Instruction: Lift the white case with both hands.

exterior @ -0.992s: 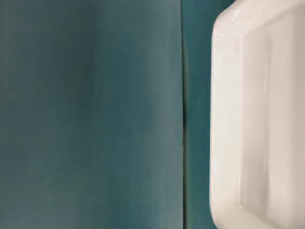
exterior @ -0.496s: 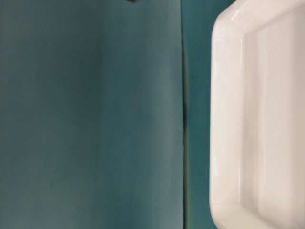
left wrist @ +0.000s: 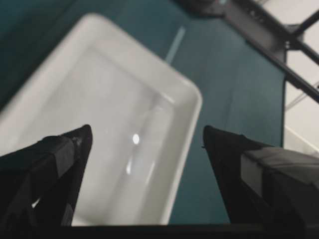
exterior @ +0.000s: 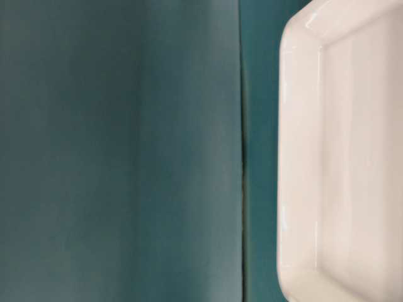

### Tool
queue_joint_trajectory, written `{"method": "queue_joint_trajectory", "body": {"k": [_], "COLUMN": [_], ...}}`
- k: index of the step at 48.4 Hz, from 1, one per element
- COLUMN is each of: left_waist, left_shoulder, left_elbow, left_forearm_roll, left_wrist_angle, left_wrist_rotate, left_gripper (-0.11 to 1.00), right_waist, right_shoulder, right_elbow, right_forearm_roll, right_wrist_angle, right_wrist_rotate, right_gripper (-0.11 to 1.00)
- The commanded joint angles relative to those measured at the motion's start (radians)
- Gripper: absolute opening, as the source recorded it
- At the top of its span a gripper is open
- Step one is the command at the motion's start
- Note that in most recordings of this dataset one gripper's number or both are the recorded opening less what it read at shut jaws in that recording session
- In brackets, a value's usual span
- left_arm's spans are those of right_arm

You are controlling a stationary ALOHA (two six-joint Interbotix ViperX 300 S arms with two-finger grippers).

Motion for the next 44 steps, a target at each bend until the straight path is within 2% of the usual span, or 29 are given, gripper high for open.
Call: {"method": "queue_joint_trajectory", "body": {"k": [1, 15, 27, 44], "left_waist": [0.0, 0.0, 0.002, 0.0], "left_shoulder": [-0.021, -0.115, -0.183, -0.25], "left_elbow": [-0.026, -0.034, -0.048, -0.069], "left_forearm_roll": [0.005, 0.005, 0.005, 0.005], "left_wrist_angle": [-0.002, -0.002, 0.005, 0.112], "left_wrist_rotate": [0.038, 0.163, 0.278, 0.291], "left_gripper": [0.95, 0.95, 0.94, 0.94], "right_waist": [-0.002, -0.002, -0.002, -0.002], "right_shoulder": [-0.023, -0.124, -0.184, -0.29], "right_elbow": [-0.012, -0.018, -0.023, -0.029], "right_forearm_roll": [-0.017, -0.094, -0.112, -0.114], "right_wrist_angle": [-0.003, -0.002, 0.044, 0.109], "right_wrist_rotate": [-0.021, -0.075, -0.081, -0.094], "right_gripper": [0.86, 0.86, 0.86, 0.86]}}
